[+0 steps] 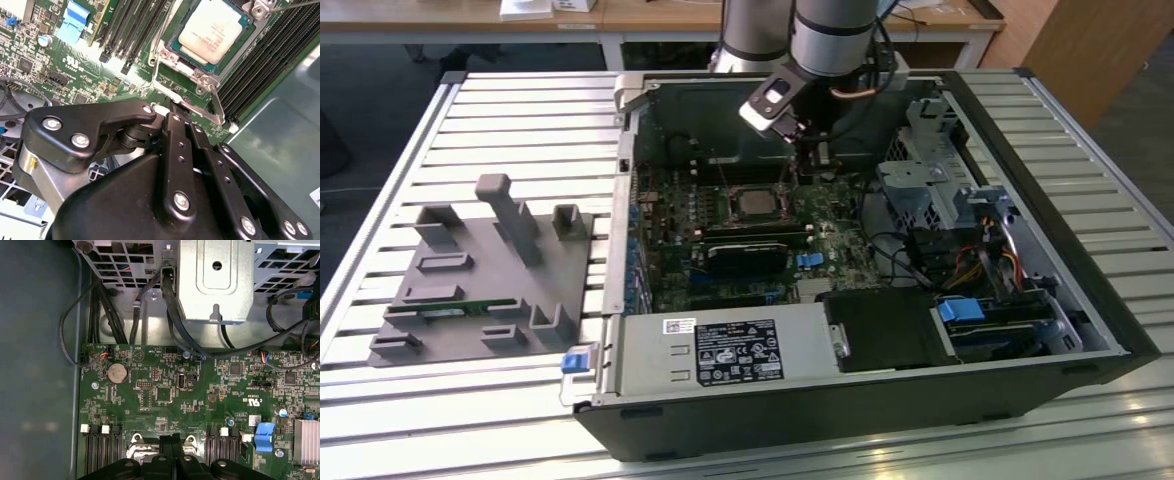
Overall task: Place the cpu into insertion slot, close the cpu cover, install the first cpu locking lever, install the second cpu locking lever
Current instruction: 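Close the cpu cover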
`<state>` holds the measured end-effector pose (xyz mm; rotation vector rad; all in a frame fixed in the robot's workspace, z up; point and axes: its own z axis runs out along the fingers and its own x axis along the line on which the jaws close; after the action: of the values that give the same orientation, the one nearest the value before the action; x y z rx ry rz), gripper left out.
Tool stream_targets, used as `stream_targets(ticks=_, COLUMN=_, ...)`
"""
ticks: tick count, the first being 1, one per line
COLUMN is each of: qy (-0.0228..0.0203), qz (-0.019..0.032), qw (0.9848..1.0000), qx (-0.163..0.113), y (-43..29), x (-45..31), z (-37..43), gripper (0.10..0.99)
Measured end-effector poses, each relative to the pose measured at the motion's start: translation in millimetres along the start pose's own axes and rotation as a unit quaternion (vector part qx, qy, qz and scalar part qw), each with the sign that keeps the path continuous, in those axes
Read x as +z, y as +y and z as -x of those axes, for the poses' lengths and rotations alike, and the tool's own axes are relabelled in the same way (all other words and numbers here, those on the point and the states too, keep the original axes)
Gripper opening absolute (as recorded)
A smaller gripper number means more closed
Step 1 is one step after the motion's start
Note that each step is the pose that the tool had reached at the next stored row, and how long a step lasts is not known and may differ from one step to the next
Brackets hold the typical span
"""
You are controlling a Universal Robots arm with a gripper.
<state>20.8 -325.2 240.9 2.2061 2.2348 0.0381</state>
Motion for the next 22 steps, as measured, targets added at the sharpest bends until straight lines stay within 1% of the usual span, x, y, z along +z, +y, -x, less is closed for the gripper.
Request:
stream_targets(ticks=7, qy=0.0000, qz=0.0000, qw=1.0000, qx=0.000, y=-3.9, x=0.0, z=0.0, gripper=0.106)
stream_targets(ticks=11, qy=0.0000, qz=0.0000, qw=1.0000, qx=0.000, y=-7.9, x=0.0, z=-0.1, gripper=0.106)
stream_targets(ticks=14, qy=0.0000, qz=0.0000, qw=1.0000, qx=0.000, y=-13.5, x=0.2, z=-0.2, gripper=0.106)
stream_targets(ticks=18, qy=0.0001, qz=0.0000, qw=1.0000, qx=0.000, y=-22.7, x=1.1, z=-0.3, gripper=0.106)
stream_targets(ticks=22, qy=0.0000, qz=0.0000, qw=1.0000, qx=0.000, y=-31.0, x=4.7, z=0.1, gripper=0.106)
